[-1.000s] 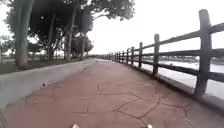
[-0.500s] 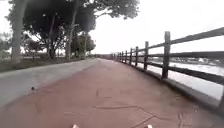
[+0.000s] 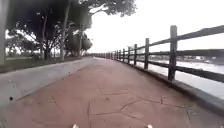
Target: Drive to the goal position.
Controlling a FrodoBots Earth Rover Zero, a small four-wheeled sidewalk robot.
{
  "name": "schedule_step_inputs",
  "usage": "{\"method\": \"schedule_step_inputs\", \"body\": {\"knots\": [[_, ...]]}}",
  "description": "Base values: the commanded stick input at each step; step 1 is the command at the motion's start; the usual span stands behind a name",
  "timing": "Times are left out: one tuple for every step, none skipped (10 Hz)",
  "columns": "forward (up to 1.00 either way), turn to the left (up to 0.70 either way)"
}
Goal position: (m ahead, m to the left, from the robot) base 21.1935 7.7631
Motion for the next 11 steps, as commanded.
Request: {"method": "schedule_step_inputs", "body": {"knots": [[1.0, 0.0], [1.0, 0.0], [1.0, 0.0], [1.0, 0.0], [1.0, 0.0], [1.0, 0.0], [1.0, 0.0], [1.0, 0.0], [1.0, 0.0], [1.0, 0.0], [1.0, 0.0]]}}
